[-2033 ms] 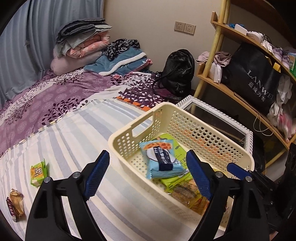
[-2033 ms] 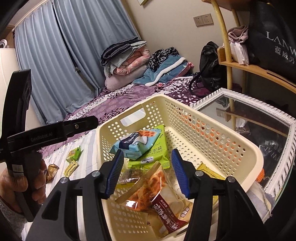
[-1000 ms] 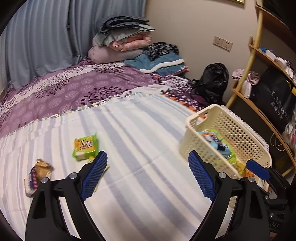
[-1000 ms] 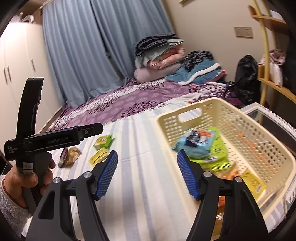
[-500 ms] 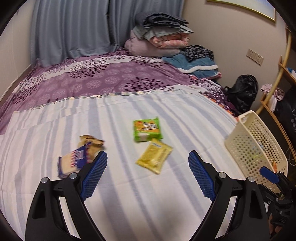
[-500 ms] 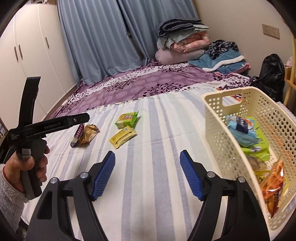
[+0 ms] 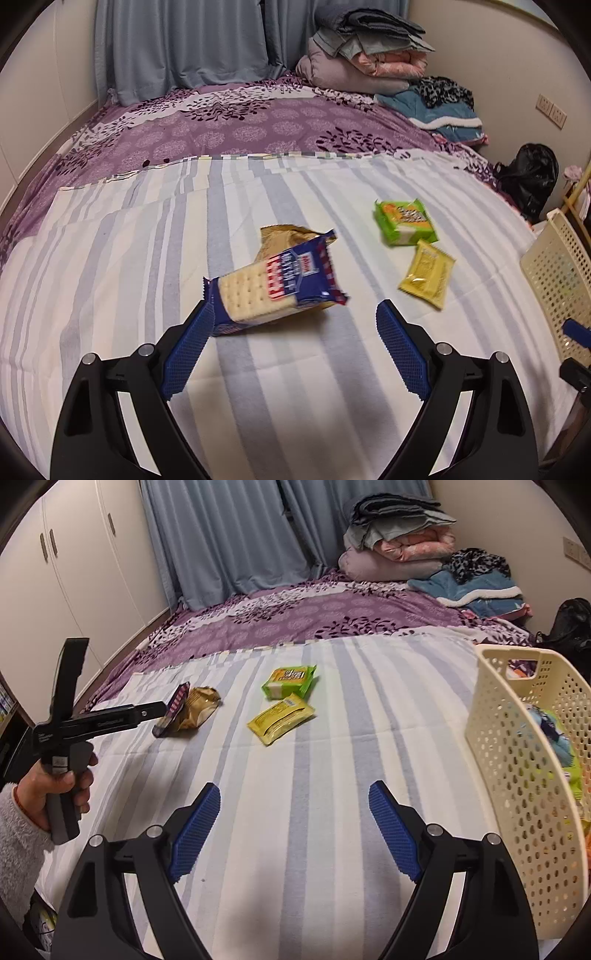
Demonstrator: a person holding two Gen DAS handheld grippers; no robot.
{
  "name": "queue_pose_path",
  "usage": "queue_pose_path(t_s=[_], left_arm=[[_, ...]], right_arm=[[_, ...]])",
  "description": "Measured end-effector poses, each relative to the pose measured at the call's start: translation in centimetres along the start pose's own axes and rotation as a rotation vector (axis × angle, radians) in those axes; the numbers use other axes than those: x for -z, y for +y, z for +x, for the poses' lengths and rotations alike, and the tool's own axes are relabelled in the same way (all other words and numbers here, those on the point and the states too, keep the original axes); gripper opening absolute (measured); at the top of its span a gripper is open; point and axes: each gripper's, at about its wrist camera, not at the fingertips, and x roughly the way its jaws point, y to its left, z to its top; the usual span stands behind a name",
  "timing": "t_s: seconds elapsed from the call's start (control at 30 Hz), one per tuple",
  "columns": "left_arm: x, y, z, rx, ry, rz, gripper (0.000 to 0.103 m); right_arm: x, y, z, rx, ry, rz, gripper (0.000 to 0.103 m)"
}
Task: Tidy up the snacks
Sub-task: 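Grasp the blue soda cracker packet with the left gripper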
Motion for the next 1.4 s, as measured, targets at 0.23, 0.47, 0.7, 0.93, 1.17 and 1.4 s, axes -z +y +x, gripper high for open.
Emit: queue_pose_path(t_s=[0.23, 0.47, 0.7, 0.93, 1.17, 1.4], left_arm=[[-0.7, 1.6, 2.8, -0.029, 0.024, 0.040, 0.091], [-2.2, 3.1, 4.8, -0.012, 0.029, 0.007, 0.091], [-3.1, 4.9, 6.8, 0.040, 0.048, -0.040, 0.091], [-3.1, 6.8, 7.4, 0.155, 0.047, -0.112, 0.077], [-2.5, 9.2, 7.5, 0.143, 0.056, -0.177, 0.072], [-1.7, 10.6, 8.5, 0.064, 0.088, -0.208, 0.072]], right_arm=[[0.1, 1.2, 1.2, -0.003, 0.042, -0.021, 0.082], [0.1, 1.6, 2.6, 0.003, 0.077, -0.029, 0.082], [0.0, 2.2, 4.0, 0.004, 0.107, -0.037, 0.082], [0.0, 2.8, 5.3, 0.000, 0.129, -0.048, 0.082], [0.0, 3.5, 5.9, -0.007, 0.138, -0.059, 0.082], [-0.1, 4.1, 6.3, -0.010, 0.147, -0.073, 0.082]])
